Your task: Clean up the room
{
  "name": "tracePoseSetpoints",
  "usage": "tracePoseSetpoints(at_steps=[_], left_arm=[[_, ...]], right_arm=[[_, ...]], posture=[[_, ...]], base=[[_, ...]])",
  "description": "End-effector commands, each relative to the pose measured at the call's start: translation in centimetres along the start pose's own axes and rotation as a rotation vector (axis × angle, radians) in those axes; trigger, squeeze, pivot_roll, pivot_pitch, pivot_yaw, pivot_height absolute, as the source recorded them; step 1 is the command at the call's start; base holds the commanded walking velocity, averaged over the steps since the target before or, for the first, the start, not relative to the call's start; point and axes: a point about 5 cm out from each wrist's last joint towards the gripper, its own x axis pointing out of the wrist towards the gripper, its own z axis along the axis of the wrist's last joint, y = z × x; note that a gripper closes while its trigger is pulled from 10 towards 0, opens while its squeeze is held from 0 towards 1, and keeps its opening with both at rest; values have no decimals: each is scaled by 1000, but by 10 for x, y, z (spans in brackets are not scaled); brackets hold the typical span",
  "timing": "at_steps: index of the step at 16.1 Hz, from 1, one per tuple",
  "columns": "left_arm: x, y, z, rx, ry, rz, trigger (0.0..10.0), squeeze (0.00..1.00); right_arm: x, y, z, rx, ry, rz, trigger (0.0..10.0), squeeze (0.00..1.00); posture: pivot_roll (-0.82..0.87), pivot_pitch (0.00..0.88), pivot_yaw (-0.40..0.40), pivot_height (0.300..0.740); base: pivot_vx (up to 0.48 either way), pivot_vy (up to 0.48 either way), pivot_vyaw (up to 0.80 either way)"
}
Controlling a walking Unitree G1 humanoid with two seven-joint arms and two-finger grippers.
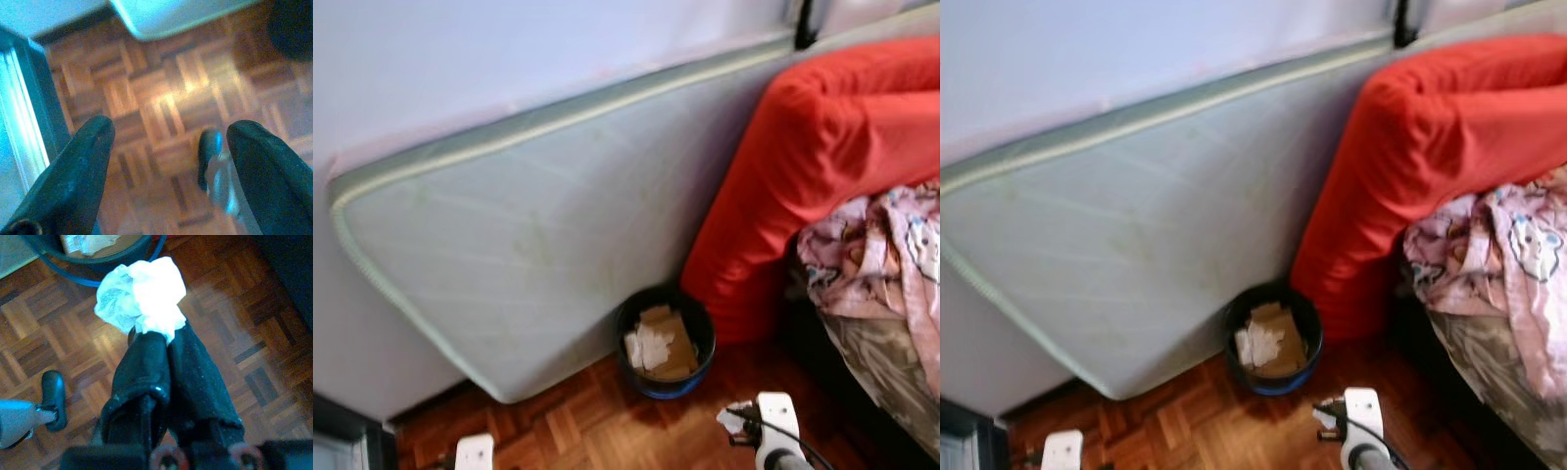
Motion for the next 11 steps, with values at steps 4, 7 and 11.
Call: tracePoseSetpoints(at_steps=[4,7,11], left_arm=[[-2,-4,-8,-9,26,-8,10000,0],[-2,-4,-8,-9,25,-7,10000,0],[-2,-5,-8,-11,23,-7,10000,0]], right_arm=[[-4,-6,-10,-37,32,8,10000,0],[-4,-7,-10,-30,31,11,10000,0],[-4,-7,-11,3,28,-4,10000,0]], posture=[[-27,68,3,740],[-26,67,3,740],[-28,69,1,740]], base=[[244,0,600],[244,0,800],[245,0,0]])
